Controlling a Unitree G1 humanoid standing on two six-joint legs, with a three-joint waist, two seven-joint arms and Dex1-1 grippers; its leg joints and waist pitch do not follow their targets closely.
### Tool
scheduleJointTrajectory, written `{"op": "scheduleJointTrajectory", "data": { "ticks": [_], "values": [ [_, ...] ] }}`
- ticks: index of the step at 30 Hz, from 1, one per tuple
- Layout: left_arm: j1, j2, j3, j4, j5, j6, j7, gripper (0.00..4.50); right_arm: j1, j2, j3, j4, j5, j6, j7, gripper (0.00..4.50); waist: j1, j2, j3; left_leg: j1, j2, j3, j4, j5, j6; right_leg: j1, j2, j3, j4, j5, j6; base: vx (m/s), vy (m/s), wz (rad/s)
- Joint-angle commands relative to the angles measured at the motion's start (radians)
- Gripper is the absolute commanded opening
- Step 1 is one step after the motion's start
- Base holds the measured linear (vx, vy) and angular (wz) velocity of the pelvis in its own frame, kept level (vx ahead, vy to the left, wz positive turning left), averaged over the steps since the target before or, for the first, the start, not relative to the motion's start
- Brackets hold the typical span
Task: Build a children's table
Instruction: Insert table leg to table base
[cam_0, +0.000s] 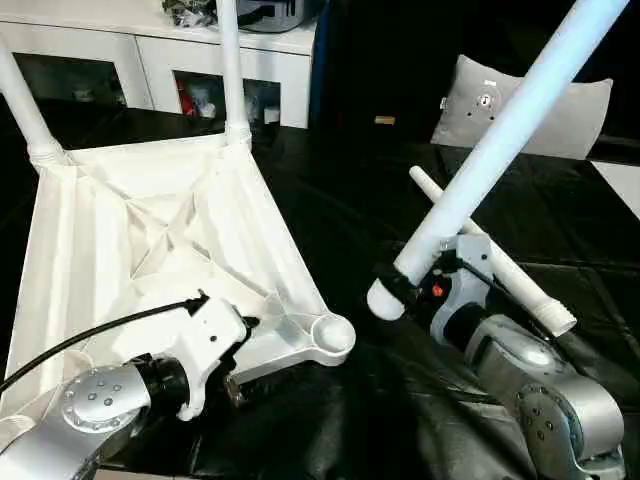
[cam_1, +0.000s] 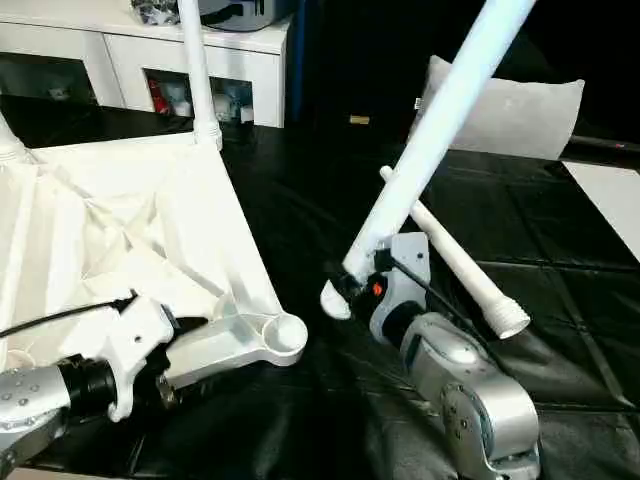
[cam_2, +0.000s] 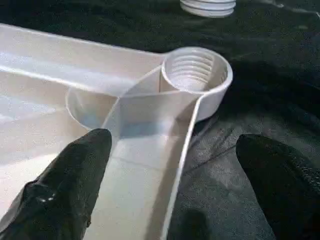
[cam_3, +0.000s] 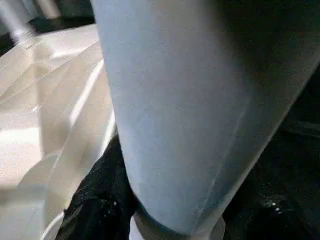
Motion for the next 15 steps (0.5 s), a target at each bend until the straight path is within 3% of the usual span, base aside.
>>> {"op": "scheduleJointTrajectory", "data": {
  "ticks": [1,4,8,11,15],
  "values": [
    [-0.01,0.0,-0.014,-0.006,-0.007,0.012,-0.017,4.15,-0.002,-0.015,0.01,-0.008,-0.011,-0.03,0.028,1.91,-0.001,0.016,-0.045,0.011,0.041,-0.01,-0.082,-0.221,-0.063,0.024,-0.066,0.045,-0.09,-0.19,-0.101,0.0,0.0,0.0],
    [-0.029,0.008,-0.036,0.014,0.017,0.013,-0.023,4.01,-0.002,-0.02,0.013,-0.001,-0.014,-0.037,0.035,1.91,-0.003,0.011,-0.044,0.011,0.04,-0.01,-0.081,-0.222,-0.058,0.024,-0.065,0.046,-0.091,-0.204,-0.101,0.0,0.0,0.0],
    [-0.102,-0.039,-0.067,0.091,0.029,0.025,-0.01,3.67,-0.013,-0.056,0.039,0.026,-0.05,-0.047,0.047,1.91,-0.001,0.022,-0.046,0.014,0.04,-0.011,-0.08,-0.212,-0.066,0.022,-0.065,0.045,-0.089,-0.188,-0.102,0.0,0.0,0.0],
    [-0.137,-0.036,-0.093,0.105,0.037,0.057,-0.019,3.35,-0.014,-0.059,0.035,0.038,-0.061,-0.047,0.037,1.91,0.0,0.022,-0.051,0.012,0.038,-0.011,-0.077,-0.188,-0.067,0.03,-0.066,0.044,-0.083,-0.12,-0.12,0.0,0.0,0.0],
    [-0.16,-0.031,-0.114,0.121,0.049,0.092,-0.023,3.14,-0.013,-0.041,0.017,0.044,-0.047,-0.045,0.031,1.91,-0.003,0.023,-0.052,0.009,0.037,-0.01,-0.075,-0.169,-0.059,0.032,-0.066,0.044,-0.084,-0.114,-0.125,0.0,0.0,0.0]
  ]
}}
